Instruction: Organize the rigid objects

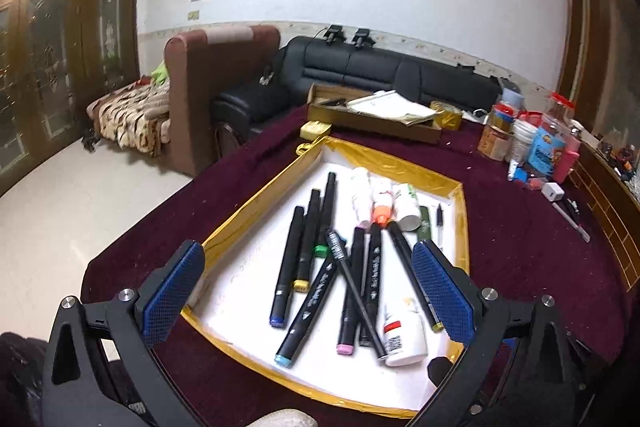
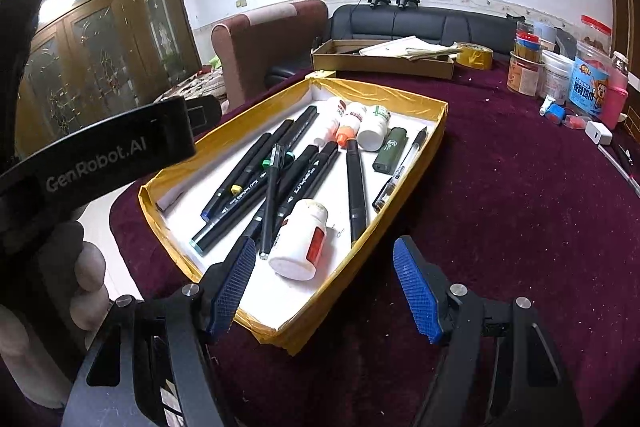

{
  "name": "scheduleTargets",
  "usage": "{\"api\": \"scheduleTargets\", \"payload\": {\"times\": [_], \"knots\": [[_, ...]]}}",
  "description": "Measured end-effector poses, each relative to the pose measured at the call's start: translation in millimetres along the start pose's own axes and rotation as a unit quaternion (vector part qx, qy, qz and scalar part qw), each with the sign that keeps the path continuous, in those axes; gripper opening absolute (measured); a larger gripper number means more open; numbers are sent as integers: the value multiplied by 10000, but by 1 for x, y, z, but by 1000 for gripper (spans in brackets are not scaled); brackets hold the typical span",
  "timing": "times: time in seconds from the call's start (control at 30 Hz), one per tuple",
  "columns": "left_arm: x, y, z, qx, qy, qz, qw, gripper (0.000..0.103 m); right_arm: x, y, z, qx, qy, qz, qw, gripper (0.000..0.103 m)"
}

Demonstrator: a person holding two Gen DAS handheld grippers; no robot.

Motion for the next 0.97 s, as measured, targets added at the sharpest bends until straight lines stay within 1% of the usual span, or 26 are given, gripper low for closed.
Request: {"api": "scheduleTargets", "payload": {"times": [0.17, 0.33, 0.8, 0.97], "knots": [[-5, -5, 8, 110, -185, -15, 9998, 103, -2, -6, 2, -1, -50, -87, 9999, 67], [-9, -9, 15, 73, -351, -92, 9993, 103, -2, -8, 4, -5, -108, -127, 9999, 67], [-15, -6, 24, 158, -566, -10, 9983, 103, -4, -5, 8, 4, -210, -71, 9998, 67], [-19, -3, 25, -4, -719, -19, 9974, 103, -4, -1, 9, 25, -224, 13, 9997, 67]]}}
Point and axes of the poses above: each gripper's, at about its wrist camera, not at the fingertips, and z roughly the way its jaws point, y to its right, x to its top, the point moved 3 cm from there along z, roughly the way its jaws point, and after that the axes turned 1 degree about y, right-handed, at the moved point
